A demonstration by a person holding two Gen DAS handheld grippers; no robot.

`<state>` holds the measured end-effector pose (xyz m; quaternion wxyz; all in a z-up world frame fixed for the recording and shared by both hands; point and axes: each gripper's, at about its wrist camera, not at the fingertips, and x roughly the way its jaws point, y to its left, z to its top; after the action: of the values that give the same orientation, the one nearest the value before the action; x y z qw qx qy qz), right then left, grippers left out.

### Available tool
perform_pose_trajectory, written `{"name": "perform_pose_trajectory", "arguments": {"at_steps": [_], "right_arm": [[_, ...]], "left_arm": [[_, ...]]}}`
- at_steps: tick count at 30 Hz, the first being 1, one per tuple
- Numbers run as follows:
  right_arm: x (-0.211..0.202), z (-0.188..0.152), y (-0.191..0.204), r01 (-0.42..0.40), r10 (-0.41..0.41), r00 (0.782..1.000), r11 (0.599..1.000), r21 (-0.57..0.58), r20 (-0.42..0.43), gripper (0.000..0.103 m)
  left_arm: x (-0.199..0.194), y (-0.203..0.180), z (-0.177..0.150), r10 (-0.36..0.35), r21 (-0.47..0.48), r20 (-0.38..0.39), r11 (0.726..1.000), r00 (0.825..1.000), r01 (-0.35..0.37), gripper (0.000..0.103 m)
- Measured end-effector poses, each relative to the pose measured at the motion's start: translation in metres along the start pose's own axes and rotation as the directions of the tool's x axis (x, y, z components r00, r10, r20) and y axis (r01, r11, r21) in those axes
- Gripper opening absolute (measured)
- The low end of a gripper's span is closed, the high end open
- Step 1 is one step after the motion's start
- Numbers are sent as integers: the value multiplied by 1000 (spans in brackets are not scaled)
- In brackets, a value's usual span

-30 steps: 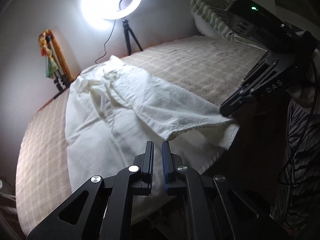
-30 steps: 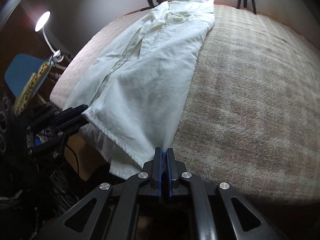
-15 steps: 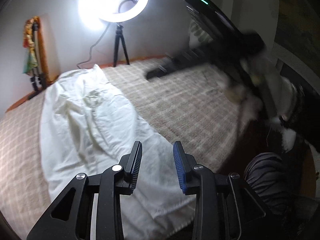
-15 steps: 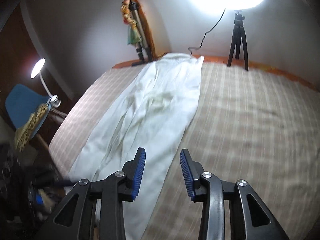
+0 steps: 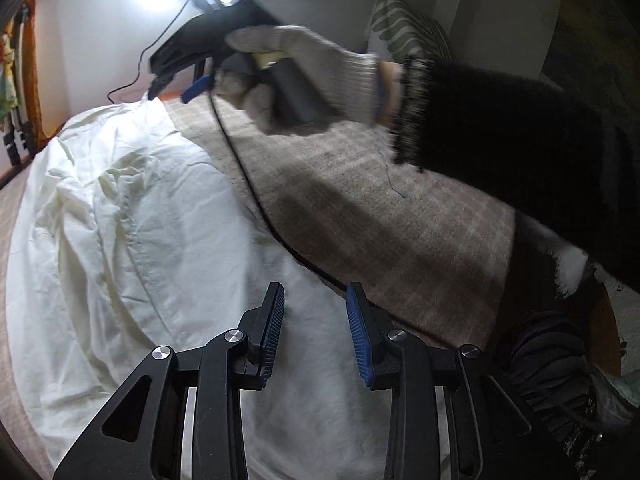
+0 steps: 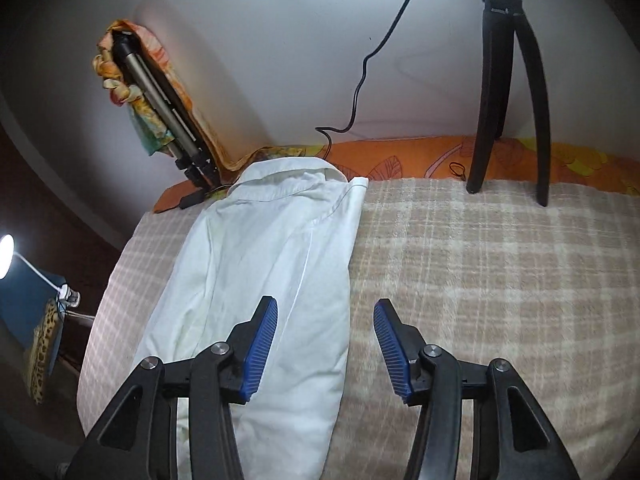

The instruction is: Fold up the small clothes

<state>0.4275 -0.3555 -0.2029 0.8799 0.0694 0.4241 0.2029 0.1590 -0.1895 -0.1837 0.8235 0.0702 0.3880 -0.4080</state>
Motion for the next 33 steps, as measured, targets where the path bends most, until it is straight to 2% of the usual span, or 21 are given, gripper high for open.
{"name": "perform_pose_trajectory", "arguments": {"at_steps": [2,4,5,6,8,10,13,18,20,24,27,30,33], "right_arm": [[15,7,-4,-15,16,1000,1000,11,-10,51],[24,10,-6,-53,54,998,998,17,-18,29],[26,11,-5,-68,69,997,998,16,-29,6],[30,13,-4,-53,53,998,999,-7,-37,0],[40,17,-5,78,-82,996,994,-73,-47,0],[50,18,-13,146,-151,986,987,-62,-77,0],[46,18,-14,135,-137,989,989,-53,-53,0],[13,12,-10,124,-124,992,992,-35,-23,16],[-13,1,-3,95,-95,995,994,-58,-3,17],[-62,-36,15,35,-36,999,996,-81,-7,20],[-87,-80,40,17,-24,998,991,-134,-50,20],[-103,-131,67,-4,-12,996,985,-171,-93,20],[-112,-179,95,0,-26,993,975,-222,-114,20]], "left_arm": [[5,-2,1,-25,-7,-8,1000,1000,25,31],[9,-5,2,-46,-17,-14,999,999,46,31],[12,-7,2,-65,-24,-22,998,998,64,31],[15,-7,2,-78,-31,-30,997,996,77,31],[20,-10,-1,-90,-38,-40,995,995,88,31],[24,-10,-2,-87,-37,-54,996,995,85,31],[22,-7,-3,-102,-52,-51,994,993,99,31],[4,-13,-4,-77,-8,-31,997,997,77,33],[-9,-15,-6,-68,2,-4,998,998,68,34],[-33,-16,-10,-66,-7,42,998,997,66,34],[-51,-14,-18,-31,-14,75,999,997,32,34],[-74,1,-35,3,-89,94,996,996,5,34],[-99,17,-56,74,-146,95,987,993,-60,34]]}}
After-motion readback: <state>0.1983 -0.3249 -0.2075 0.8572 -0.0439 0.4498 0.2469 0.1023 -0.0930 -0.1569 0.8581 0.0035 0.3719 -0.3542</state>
